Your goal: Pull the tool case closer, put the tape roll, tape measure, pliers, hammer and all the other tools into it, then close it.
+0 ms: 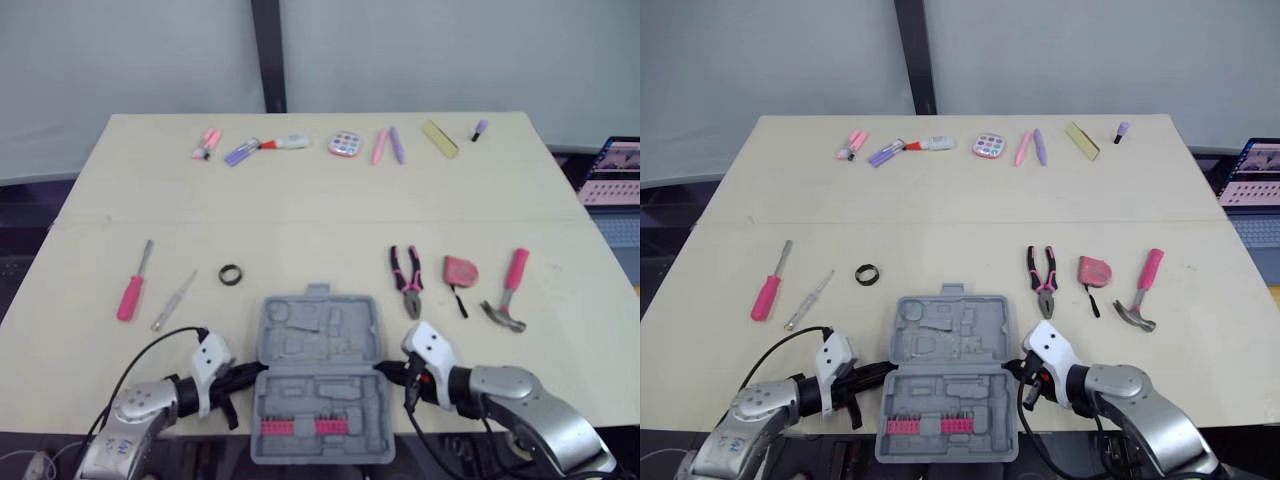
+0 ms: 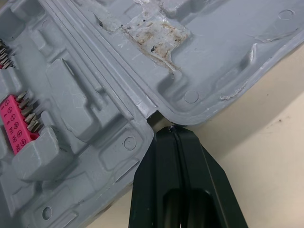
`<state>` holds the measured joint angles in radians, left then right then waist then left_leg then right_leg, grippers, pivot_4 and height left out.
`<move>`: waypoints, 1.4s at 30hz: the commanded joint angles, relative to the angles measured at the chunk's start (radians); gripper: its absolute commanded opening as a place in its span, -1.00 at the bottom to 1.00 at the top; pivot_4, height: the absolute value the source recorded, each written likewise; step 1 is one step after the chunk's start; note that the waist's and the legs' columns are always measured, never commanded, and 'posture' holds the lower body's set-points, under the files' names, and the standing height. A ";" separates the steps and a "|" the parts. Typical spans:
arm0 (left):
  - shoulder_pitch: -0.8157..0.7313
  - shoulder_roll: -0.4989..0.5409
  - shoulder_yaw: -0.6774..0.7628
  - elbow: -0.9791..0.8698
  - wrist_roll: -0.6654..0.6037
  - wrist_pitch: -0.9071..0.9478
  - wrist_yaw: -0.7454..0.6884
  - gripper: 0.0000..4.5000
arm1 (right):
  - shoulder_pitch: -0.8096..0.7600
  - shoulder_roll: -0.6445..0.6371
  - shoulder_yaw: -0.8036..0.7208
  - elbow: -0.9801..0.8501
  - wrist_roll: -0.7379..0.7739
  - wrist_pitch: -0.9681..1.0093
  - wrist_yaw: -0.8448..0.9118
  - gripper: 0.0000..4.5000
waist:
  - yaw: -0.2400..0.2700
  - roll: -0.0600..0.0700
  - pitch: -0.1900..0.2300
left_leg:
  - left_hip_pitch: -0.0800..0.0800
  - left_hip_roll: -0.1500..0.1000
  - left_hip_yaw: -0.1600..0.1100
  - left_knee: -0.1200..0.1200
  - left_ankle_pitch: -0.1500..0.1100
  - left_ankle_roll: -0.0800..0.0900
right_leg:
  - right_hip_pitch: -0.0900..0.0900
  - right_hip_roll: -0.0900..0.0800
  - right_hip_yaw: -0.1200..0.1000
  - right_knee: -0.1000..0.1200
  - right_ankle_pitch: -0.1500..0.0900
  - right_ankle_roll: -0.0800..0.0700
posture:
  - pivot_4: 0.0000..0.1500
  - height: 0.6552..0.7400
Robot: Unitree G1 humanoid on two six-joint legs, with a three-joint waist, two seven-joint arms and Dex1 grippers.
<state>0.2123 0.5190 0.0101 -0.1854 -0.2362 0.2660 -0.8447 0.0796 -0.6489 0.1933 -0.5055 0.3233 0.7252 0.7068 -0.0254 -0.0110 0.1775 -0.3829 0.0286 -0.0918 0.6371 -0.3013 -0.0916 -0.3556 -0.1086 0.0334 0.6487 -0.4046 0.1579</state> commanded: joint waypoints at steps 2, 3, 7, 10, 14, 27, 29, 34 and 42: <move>0.015 -0.002 -0.018 -0.048 -0.024 -0.014 -0.010 -1.00 | 0.004 0.004 0.002 -0.056 0.034 -0.004 0.020 -0.99 | 0.000 0.000 0.000 | 0.000 0.000 0.000 0.000 0.000 0.000 | 0.000 0.000 0.000 0.000 0.000 0.000 | 1.00 1.00; 0.015 -0.001 -0.017 -0.046 -0.024 -0.015 -0.010 -1.00 | 0.004 0.004 0.002 -0.056 0.033 -0.004 0.020 -0.99 | 0.000 0.000 0.000 | 0.000 0.000 0.000 0.000 0.000 0.000 | 0.000 0.000 0.000 0.000 0.000 0.000 | 1.00 1.00; 0.009 0.001 -0.009 -0.031 -0.017 -0.024 -0.004 -1.00 | 0.004 0.003 0.001 -0.051 0.031 -0.005 0.019 -0.99 | 0.000 0.000 0.000 | 0.000 0.000 0.000 0.000 0.000 0.000 | 0.000 0.000 0.000 0.000 0.000 0.000 | 1.00 1.00; -0.006 -0.003 0.011 -0.005 -0.009 -0.022 0.024 -1.00 | 0.004 -0.005 -0.008 -0.029 0.019 -0.017 0.019 -0.99 | 0.000 0.000 0.000 | 0.000 0.000 0.000 0.000 0.000 0.000 | 0.000 0.000 0.000 0.000 0.000 0.000 | 1.00 1.00; -0.010 0.020 0.030 0.009 -0.012 -0.031 0.018 -1.00 | -0.004 -0.026 -0.038 0.022 0.005 -0.042 0.024 -0.99 | 0.000 0.000 0.000 | 0.000 0.000 0.000 0.000 0.000 0.000 | 0.000 0.000 0.000 0.000 0.000 0.000 | 1.00 1.00; 0.082 0.056 0.091 -0.064 -0.085 -0.007 0.004 -1.00 | 0.007 -0.091 -0.086 0.060 0.020 -0.081 0.073 -0.99 | 0.000 0.000 0.000 | 0.000 0.000 0.000 0.000 0.000 0.000 | 0.000 0.000 0.000 -0.001 0.000 0.000 | 1.00 1.00; 0.097 0.065 0.118 -0.080 -0.106 0.003 0.003 -1.00 | 0.007 -0.101 -0.098 0.063 0.024 -0.082 0.079 -0.99 | 0.000 0.000 0.000 | 0.000 0.000 0.000 0.000 0.000 0.000 | 0.000 0.000 0.000 -0.001 0.000 0.000 | 1.00 1.00; 0.120 0.093 0.163 -0.104 -0.129 0.013 -0.002 -1.00 | -0.002 -0.114 -0.112 0.076 0.023 -0.088 0.097 -0.99 | 0.001 0.000 0.000 | 0.000 0.000 0.000 0.000 0.000 0.000 | 0.001 0.000 0.000 -0.001 0.000 0.000 | 1.00 1.00; 0.082 0.070 0.101 -0.066 -0.073 -0.023 0.025 -1.00 | -0.016 -0.108 -0.097 0.082 0.018 -0.089 0.100 -0.99 | 0.001 0.000 0.000 | 0.000 0.000 0.000 0.000 0.000 0.000 | 0.001 0.000 0.000 -0.002 0.000 0.000 | 1.00 1.00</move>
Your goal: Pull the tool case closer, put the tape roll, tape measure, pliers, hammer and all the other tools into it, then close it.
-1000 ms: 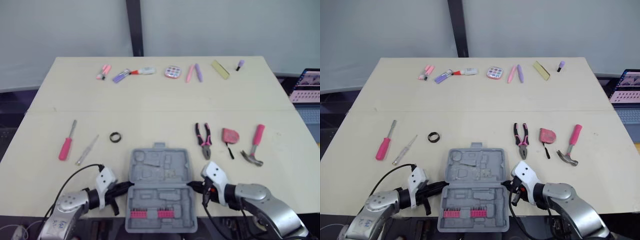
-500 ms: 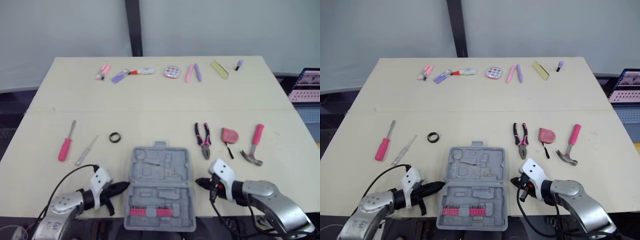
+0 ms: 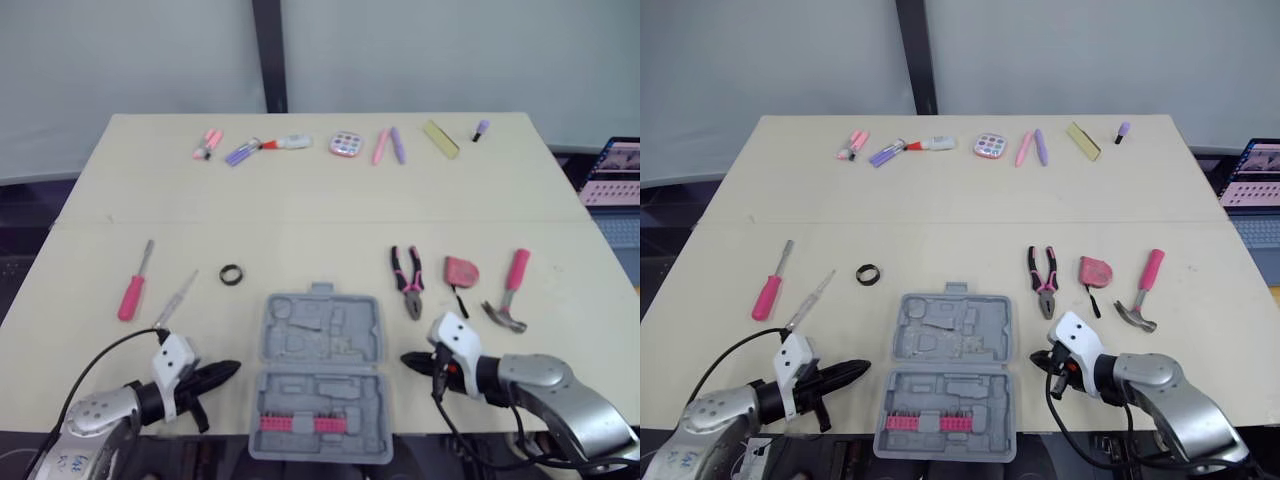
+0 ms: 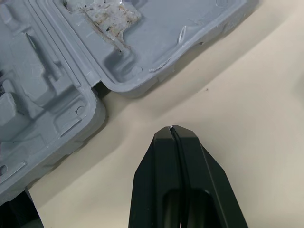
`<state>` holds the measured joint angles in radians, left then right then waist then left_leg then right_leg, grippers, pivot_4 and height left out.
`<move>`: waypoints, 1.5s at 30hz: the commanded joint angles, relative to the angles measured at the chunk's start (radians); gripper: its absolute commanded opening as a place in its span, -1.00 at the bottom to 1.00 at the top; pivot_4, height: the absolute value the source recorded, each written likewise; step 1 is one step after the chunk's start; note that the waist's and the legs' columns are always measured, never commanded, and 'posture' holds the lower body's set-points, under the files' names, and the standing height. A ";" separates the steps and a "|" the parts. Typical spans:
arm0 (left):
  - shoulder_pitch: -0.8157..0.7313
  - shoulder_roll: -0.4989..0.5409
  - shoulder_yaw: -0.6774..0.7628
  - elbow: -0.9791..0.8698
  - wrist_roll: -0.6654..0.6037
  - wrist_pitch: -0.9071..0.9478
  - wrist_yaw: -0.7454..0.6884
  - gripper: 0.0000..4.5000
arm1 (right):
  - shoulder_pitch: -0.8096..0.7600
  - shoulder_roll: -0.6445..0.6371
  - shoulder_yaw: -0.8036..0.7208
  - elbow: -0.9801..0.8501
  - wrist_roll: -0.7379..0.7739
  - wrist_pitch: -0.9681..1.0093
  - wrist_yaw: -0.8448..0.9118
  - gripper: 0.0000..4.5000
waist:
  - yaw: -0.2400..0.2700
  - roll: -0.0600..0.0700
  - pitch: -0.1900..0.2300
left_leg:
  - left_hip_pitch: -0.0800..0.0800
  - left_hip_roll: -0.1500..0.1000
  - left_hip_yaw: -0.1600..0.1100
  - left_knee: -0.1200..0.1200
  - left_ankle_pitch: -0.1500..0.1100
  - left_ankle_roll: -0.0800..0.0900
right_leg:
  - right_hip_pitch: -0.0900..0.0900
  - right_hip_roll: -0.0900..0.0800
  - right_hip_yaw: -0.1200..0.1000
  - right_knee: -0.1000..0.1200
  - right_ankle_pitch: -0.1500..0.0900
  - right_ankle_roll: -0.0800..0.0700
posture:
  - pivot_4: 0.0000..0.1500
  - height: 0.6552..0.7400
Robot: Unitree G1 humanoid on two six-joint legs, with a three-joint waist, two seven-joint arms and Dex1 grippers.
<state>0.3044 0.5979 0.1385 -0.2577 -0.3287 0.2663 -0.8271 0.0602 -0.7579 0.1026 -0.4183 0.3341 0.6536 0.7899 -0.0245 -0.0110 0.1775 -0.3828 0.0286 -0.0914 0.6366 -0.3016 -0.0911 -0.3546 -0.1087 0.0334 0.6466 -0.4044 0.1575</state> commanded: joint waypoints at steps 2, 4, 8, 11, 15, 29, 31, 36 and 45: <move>-0.026 -0.019 -0.051 0.011 0.031 -0.026 0.014 -1.00 | 0.007 0.003 -0.004 -0.012 0.009 -0.015 0.016 -0.99 | 0.000 0.000 0.000 | 0.000 0.000 0.000 0.000 0.000 0.000 | 0.000 0.000 0.000 0.000 0.000 0.000 | 1.00 1.00; -0.037 -0.025 -0.058 0.016 0.033 -0.027 0.018 -1.00 | 0.009 0.003 -0.004 -0.019 0.011 -0.011 0.013 -0.99 | 0.000 0.000 0.000 | 0.000 0.000 0.000 0.000 0.000 0.000 | 0.000 0.000 0.000 0.000 0.000 0.000 | 1.00 1.00; -0.013 -0.014 -0.029 -0.009 0.004 -0.022 0.007 -1.00 | 0.035 -0.005 -0.030 -0.044 0.020 -0.017 0.015 -0.99 | 0.000 0.000 0.000 | 0.000 0.000 0.000 0.000 0.000 0.000 | 0.000 0.000 0.000 0.000 0.000 0.000 | 1.00 1.00; 0.032 0.002 0.039 -0.066 -0.048 0.002 0.003 -1.00 | 0.050 -0.018 -0.064 -0.069 0.036 -0.015 0.018 -0.99 | -0.003 0.000 0.000 | 0.000 0.000 0.000 -0.001 0.000 0.000 | 0.000 0.000 0.000 0.000 0.000 0.000 | 1.00 1.00; 0.147 0.027 0.209 -0.215 -0.184 0.061 -0.015 -1.00 | 0.060 -0.036 -0.140 -0.109 0.078 0.009 0.020 -0.99 | -0.001 0.000 0.000 | 0.000 0.000 0.000 -0.001 0.000 0.000 | 0.000 0.000 0.000 0.000 0.000 0.000 | 1.00 1.00; 0.414 -0.011 0.487 -0.332 -0.285 0.060 -0.038 -0.76 | 0.166 -0.141 -0.247 -0.156 0.161 0.024 0.108 -0.89 | 0.003 0.000 0.000 | 0.013 0.000 0.002 -0.005 -0.004 0.003 | 0.015 0.000 0.000 -0.011 0.000 0.000 | 1.00 1.00; 0.430 -0.022 0.498 -0.326 -0.277 0.048 -0.045 -0.44 | 0.185 -0.148 -0.257 -0.160 0.170 0.024 0.117 -0.61 | 0.003 0.000 0.000 | 0.013 0.000 0.002 -0.005 -0.004 0.002 | 0.016 0.000 0.001 -0.013 0.001 0.000 | 1.00 1.00; 0.457 -0.042 0.509 -0.294 -0.236 -0.007 -0.061 0.64 | 0.224 -0.162 -0.255 -0.164 0.170 0.012 0.142 0.48 | 0.003 0.000 0.000 | 0.012 0.000 0.004 -0.005 -0.004 0.003 | 0.017 0.000 0.001 -0.019 0.004 0.001 | 1.00 1.00; 0.456 -0.034 0.479 -0.289 -0.208 -0.020 -0.053 1.00 | 0.214 -0.157 -0.232 -0.148 0.157 -0.005 0.140 0.96 | 0.003 -0.001 0.000 | 0.012 0.000 0.005 -0.005 -0.005 0.003 | 0.017 0.000 0.002 -0.020 0.005 0.001 | 1.00 1.00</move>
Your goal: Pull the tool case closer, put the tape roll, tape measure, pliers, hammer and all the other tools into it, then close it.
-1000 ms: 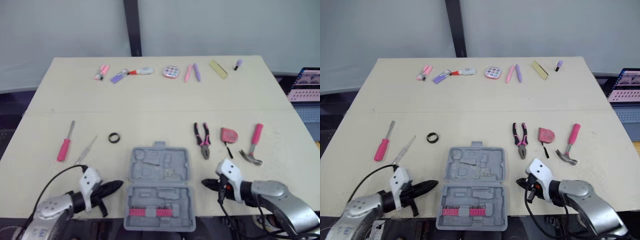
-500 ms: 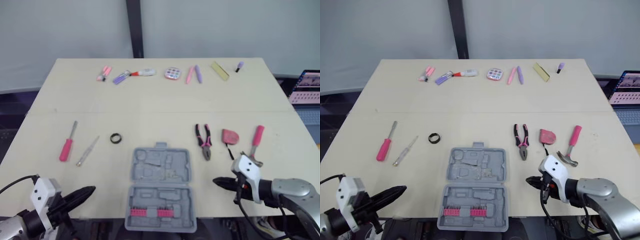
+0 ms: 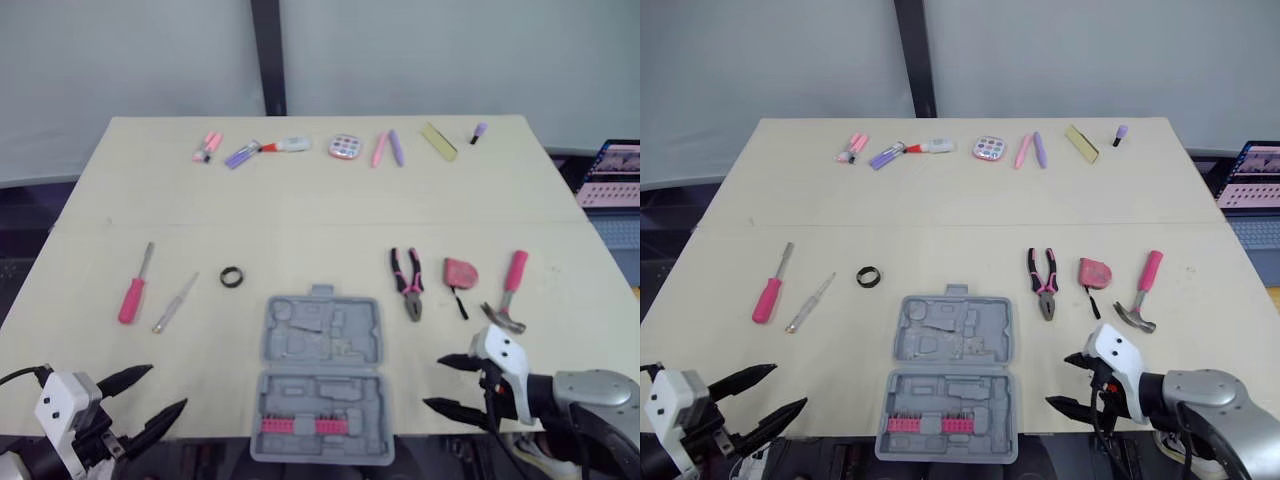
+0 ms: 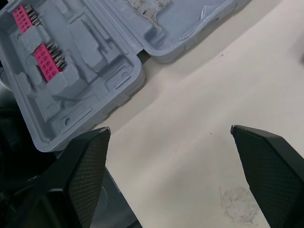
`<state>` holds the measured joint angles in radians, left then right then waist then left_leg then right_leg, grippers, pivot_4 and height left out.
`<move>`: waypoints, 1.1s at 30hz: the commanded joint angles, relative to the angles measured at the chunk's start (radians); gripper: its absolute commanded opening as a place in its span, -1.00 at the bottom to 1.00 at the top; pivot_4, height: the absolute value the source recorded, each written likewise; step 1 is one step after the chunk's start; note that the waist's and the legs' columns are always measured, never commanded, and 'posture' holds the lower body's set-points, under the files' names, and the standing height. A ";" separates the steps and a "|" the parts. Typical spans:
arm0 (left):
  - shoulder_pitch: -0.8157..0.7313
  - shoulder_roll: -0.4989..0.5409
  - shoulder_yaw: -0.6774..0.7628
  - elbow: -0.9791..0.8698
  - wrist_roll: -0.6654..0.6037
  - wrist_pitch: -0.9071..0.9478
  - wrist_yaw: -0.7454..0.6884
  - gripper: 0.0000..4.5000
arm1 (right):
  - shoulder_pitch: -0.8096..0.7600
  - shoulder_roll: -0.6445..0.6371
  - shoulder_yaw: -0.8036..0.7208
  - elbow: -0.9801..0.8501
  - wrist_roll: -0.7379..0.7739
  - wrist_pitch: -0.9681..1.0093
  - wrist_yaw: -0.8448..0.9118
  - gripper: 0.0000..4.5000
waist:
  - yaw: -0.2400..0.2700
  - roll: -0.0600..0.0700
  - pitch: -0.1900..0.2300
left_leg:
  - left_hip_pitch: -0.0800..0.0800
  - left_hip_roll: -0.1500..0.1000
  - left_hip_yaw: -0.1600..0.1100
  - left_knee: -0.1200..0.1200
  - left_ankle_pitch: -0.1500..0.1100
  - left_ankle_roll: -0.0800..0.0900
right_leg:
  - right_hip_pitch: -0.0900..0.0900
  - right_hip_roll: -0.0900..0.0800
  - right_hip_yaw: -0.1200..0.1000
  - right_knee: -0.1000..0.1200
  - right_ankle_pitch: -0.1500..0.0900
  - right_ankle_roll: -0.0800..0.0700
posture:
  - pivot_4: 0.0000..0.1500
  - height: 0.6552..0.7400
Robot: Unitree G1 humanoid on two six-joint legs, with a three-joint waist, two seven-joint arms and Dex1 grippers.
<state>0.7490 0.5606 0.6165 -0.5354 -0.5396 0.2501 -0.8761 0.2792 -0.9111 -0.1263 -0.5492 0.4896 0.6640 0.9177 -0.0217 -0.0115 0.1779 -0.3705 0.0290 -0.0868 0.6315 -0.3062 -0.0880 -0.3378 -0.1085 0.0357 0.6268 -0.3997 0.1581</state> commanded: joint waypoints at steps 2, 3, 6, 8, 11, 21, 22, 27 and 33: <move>0.007 0.000 -0.006 -0.017 0.009 -0.008 0.004 1.00 | -0.006 -0.002 0.000 -0.017 0.000 -0.020 0.011 0.96 | 0.000 0.000 0.000 | 0.000 0.000 0.000 0.000 0.000 0.000 | 0.000 0.000 0.000 0.000 0.000 0.000 | 1.00 1.00; 0.005 -0.003 -0.010 -0.019 0.010 -0.008 0.009 1.00 | -0.005 0.000 0.001 -0.017 0.000 -0.024 0.011 0.96 | 0.000 0.000 0.000 | 0.000 0.000 0.000 0.000 0.000 0.000 | 0.000 0.000 0.000 0.000 0.000 0.000 | 1.00 1.00; -0.011 -0.011 -0.025 -0.023 0.010 0.017 0.046 1.00 | -0.017 0.025 -0.008 -0.029 -0.007 -0.090 0.014 0.96 | 0.000 0.000 0.000 | 0.000 0.000 0.000 0.000 0.000 0.000 | 0.000 0.000 0.000 0.000 0.000 0.000 | 1.00 1.00; -0.025 -0.012 -0.034 -0.024 0.002 0.045 0.071 1.00 | -0.026 0.059 -0.029 -0.049 0.000 -0.157 0.014 0.96 | 0.000 0.000 0.000 | 0.000 0.000 0.000 0.000 0.000 0.000 | 0.000 0.000 0.000 0.000 0.000 0.000 | 1.00 1.00; -0.049 0.001 -0.041 -0.016 0.008 0.071 0.088 1.00 | -0.020 0.129 -0.042 -0.059 0.010 -0.274 0.024 0.96 | -0.001 0.000 0.000 | 0.000 0.000 0.000 0.000 0.000 0.000 | 0.000 0.000 0.000 0.000 0.000 0.001 | 1.00 1.00; -0.123 0.083 -0.065 -0.042 0.043 0.185 0.143 1.00 | 0.001 0.228 0.032 0.006 -0.027 -0.497 0.080 0.96 | -0.003 -0.001 -0.001 | 0.001 0.000 0.000 -0.001 0.000 0.000 | 0.000 0.000 0.001 0.000 0.001 0.001 | 1.00 1.00; -0.132 0.088 -0.063 -0.043 0.037 0.193 0.143 1.00 | -0.002 0.228 0.037 0.011 -0.030 -0.500 0.079 0.96 | -0.004 -0.001 -0.001 | 0.001 0.000 0.000 -0.001 0.000 0.000 | 0.000 0.000 0.001 0.000 0.001 0.001 | 1.00 1.00; -0.232 0.233 -0.044 -0.051 -0.033 0.335 0.092 1.00 | -0.027 0.224 0.055 0.041 -0.042 -0.505 0.068 0.96 | -0.003 -0.001 0.000 | 0.001 0.001 0.000 -0.001 0.000 -0.001 | 0.000 0.000 0.001 0.000 0.001 0.001 | 1.00 1.00; -0.532 0.577 -0.168 0.023 -0.010 0.563 0.074 1.00 | -0.078 0.230 0.084 0.084 -0.064 -0.509 0.064 0.96 | 0.010 0.000 0.000 | 0.001 0.000 0.000 -0.001 0.001 -0.001 | 0.000 0.000 0.001 0.000 0.001 0.000 | 1.00 1.00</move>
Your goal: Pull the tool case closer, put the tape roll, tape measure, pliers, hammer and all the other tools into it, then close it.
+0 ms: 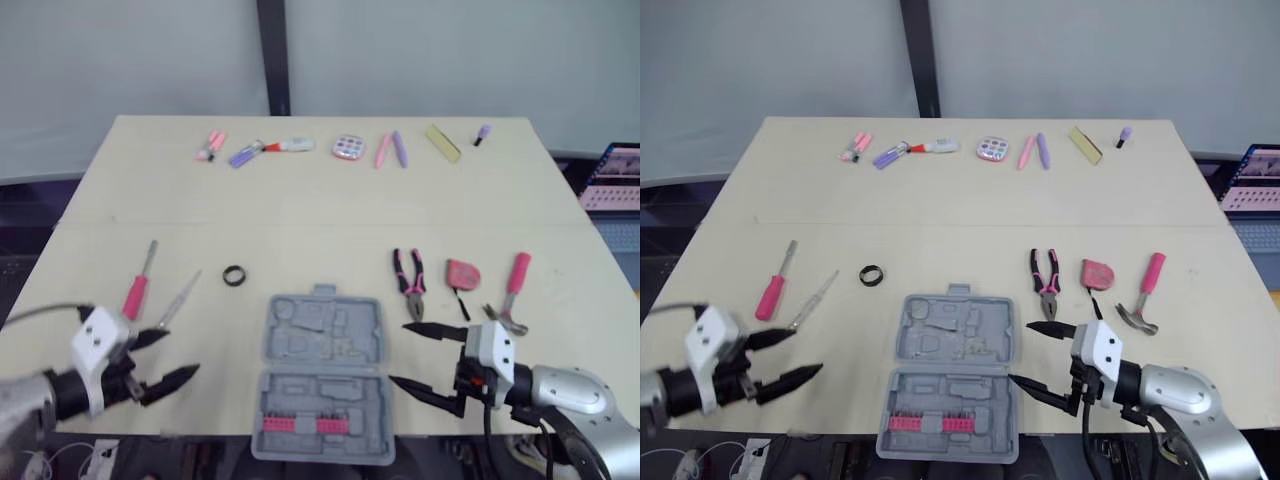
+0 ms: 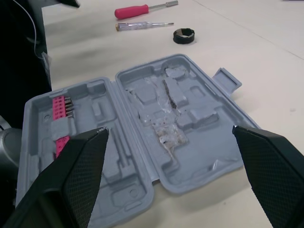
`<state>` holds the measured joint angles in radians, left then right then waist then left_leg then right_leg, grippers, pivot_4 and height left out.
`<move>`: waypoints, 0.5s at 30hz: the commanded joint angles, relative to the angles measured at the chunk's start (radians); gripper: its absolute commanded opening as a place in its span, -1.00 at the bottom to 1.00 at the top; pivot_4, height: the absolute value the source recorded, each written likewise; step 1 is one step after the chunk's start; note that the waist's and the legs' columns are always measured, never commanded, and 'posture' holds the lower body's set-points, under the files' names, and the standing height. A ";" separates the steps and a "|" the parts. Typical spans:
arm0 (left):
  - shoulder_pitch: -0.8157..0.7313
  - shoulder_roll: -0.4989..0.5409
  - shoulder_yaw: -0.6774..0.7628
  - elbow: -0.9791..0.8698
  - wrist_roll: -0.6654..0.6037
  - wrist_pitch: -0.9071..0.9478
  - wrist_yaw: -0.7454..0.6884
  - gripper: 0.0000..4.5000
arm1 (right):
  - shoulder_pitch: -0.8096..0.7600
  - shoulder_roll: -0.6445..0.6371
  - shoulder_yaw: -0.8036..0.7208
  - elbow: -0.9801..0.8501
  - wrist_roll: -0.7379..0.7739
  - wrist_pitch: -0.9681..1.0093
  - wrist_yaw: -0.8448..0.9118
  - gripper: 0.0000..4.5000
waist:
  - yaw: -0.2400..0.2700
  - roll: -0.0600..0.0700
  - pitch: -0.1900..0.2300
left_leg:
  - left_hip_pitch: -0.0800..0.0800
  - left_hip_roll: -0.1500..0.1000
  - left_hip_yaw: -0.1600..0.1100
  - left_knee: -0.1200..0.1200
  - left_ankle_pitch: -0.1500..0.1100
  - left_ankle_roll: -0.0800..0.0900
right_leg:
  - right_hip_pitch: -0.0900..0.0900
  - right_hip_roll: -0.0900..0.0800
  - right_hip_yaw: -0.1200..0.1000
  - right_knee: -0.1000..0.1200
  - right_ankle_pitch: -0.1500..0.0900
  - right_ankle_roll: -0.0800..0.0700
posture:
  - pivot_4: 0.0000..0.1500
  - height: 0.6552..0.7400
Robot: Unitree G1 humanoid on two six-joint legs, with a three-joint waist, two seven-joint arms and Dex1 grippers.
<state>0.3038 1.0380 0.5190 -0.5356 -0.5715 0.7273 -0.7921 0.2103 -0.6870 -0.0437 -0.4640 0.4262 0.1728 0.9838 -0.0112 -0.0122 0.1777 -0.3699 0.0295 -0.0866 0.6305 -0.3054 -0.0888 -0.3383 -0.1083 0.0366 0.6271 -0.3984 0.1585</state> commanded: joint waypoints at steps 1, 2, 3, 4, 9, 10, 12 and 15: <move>-0.158 0.144 -0.114 0.044 0.025 0.114 -0.005 1.00 | -0.015 0.006 0.004 0.004 -0.003 -0.017 -0.002 0.96 | -0.001 0.001 0.000 | -0.001 0.000 0.000 -0.001 0.000 0.000 | 0.000 0.000 0.000 -0.001 0.000 0.000 | 1.00 1.00; -0.222 0.188 -0.162 0.061 0.030 0.145 -0.005 1.00 | -0.018 0.006 0.006 0.005 -0.005 -0.017 -0.002 0.96 | -0.001 0.001 0.001 | 0.000 0.000 0.001 -0.001 0.000 0.000 | -0.001 0.000 0.001 0.000 0.000 0.000 | 1.00 1.00; -0.280 0.230 -0.219 0.075 0.053 0.154 -0.011 1.00 | -0.020 0.005 0.007 0.007 -0.007 -0.016 -0.001 0.96 | -0.002 0.001 0.001 | -0.001 0.000 0.001 -0.002 0.000 0.000 | -0.002 0.000 0.001 0.000 0.000 0.000 | 1.00 1.00; -0.347 0.262 -0.285 0.089 0.077 0.168 -0.016 1.00 | -0.023 0.002 0.007 0.007 -0.008 -0.014 0.000 0.96 | -0.005 0.001 0.001 | -0.001 0.000 0.001 -0.002 0.000 0.000 | -0.002 0.000 0.001 0.000 0.000 0.000 | 1.00 1.00; -0.678 0.296 -0.626 0.153 0.215 0.251 -0.065 1.00 | -0.052 -0.014 0.001 0.019 -0.007 0.003 0.005 0.96 | -0.020 0.002 0.002 | -0.001 0.000 0.004 -0.002 0.000 0.000 | -0.003 0.001 0.003 0.001 0.000 0.000 | 1.00 1.00; -0.746 0.278 -0.688 0.170 0.246 0.269 -0.078 1.00 | -0.060 -0.017 0.000 0.023 -0.007 0.007 0.004 0.96 | -0.020 0.003 0.002 | 0.000 0.001 0.005 -0.002 0.000 0.000 | -0.004 0.002 0.004 0.001 0.000 0.001 | 1.00 1.00; -0.855 0.248 -0.798 0.200 0.301 0.295 -0.112 1.00 | -0.069 -0.020 -0.002 0.024 -0.005 0.013 0.001 0.96 | -0.017 0.002 0.003 | -0.001 0.002 0.005 -0.001 0.000 -0.001 | -0.005 0.003 0.004 0.003 0.000 0.001 | 1.00 1.00; -0.968 0.182 -0.908 0.256 0.362 0.310 -0.148 1.00 | -0.076 -0.022 -0.003 0.025 -0.004 0.023 0.001 0.96 | -0.016 0.002 0.003 | -0.001 0.002 0.005 -0.001 0.001 -0.001 | -0.005 0.004 0.005 0.003 0.000 0.001 | 1.00 1.00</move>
<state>-0.6285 1.2315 -0.3538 -0.3014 -0.2547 1.0284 -0.9196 0.1326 -0.7008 -0.0393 -0.4235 0.4082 0.1957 0.9834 -0.0267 -0.0102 0.1807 -0.3710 0.0317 -0.0816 0.6299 -0.3049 -0.0896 -0.3431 -0.1043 0.0418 0.6298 -0.3981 0.1592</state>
